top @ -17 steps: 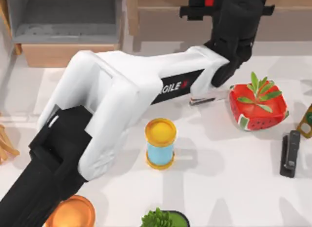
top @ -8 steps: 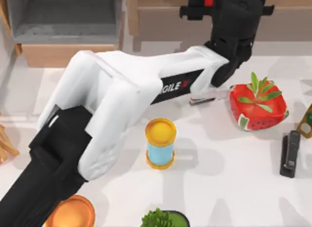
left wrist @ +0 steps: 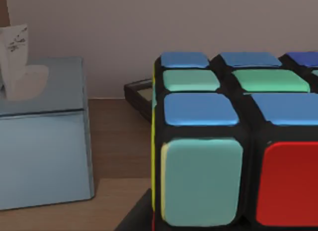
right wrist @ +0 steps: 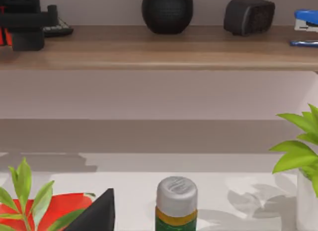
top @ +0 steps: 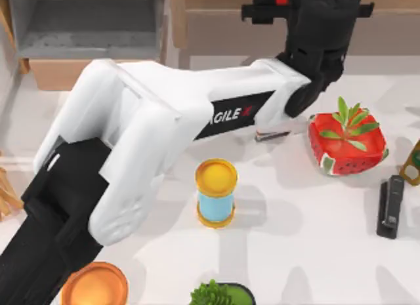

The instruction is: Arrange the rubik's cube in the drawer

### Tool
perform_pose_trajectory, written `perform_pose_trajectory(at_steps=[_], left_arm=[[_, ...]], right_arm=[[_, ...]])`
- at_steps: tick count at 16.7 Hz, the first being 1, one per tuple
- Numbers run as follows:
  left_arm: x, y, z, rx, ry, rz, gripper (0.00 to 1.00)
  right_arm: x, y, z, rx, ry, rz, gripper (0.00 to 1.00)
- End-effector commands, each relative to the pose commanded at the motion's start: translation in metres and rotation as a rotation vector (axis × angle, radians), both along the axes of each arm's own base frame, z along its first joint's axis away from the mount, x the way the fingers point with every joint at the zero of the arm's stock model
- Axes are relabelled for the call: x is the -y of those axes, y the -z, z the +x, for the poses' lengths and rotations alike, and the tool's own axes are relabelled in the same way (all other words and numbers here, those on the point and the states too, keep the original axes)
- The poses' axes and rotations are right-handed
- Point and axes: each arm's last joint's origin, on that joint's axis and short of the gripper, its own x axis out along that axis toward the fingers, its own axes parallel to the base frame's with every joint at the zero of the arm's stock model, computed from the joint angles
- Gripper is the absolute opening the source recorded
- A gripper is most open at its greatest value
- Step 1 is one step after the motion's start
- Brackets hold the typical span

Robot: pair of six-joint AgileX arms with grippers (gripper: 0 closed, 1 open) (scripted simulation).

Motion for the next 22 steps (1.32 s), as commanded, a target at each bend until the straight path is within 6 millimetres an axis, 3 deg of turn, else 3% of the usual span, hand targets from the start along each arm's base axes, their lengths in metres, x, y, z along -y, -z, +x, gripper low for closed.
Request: perform_pose_trajectory(at_steps=[4,6,9,11,13,15,17,20,22], left_arm=[[-0.002,0.001,0.003,-0.001,-0.005,0.002,0.0],[0.005,-0.009,-0.004,0.005,0.019,0.0,0.0],[0.028,-0.05,-0.035,0.017,0.116,0.004,0.0],[0.038,-0.089,-0.058,0.023,0.188,0.017,0.0],[0.036,-0.133,-0.074,0.029,0.24,0.039,0.0],[0.015,-0.181,-0.078,0.031,0.257,0.068,0.0],[-0.023,-0.227,-0.071,0.025,0.235,0.106,0.0],[-0.104,-0.285,-0.055,-0.01,0.151,0.178,0.0],[-0.166,-0.313,-0.047,-0.058,0.071,0.232,0.0]], right_arm=[[0.0,0.0,0.0,0.0,0.0,0.0,1.0],[0.0,0.0,0.0,0.0,0.0,0.0,1.0],[0.0,0.0,0.0,0.0,0.0,0.0,1.0],[0.0,0.0,0.0,0.0,0.0,0.0,1.0],[0.0,0.0,0.0,0.0,0.0,0.0,1.0],[0.0,0.0,0.0,0.0,0.0,0.0,1.0],[0.0,0.0,0.0,0.0,0.0,0.0,1.0],[0.0,0.0,0.0,0.0,0.0,0.0,1.0],[0.0,0.0,0.0,0.0,0.0,0.0,1.0]])
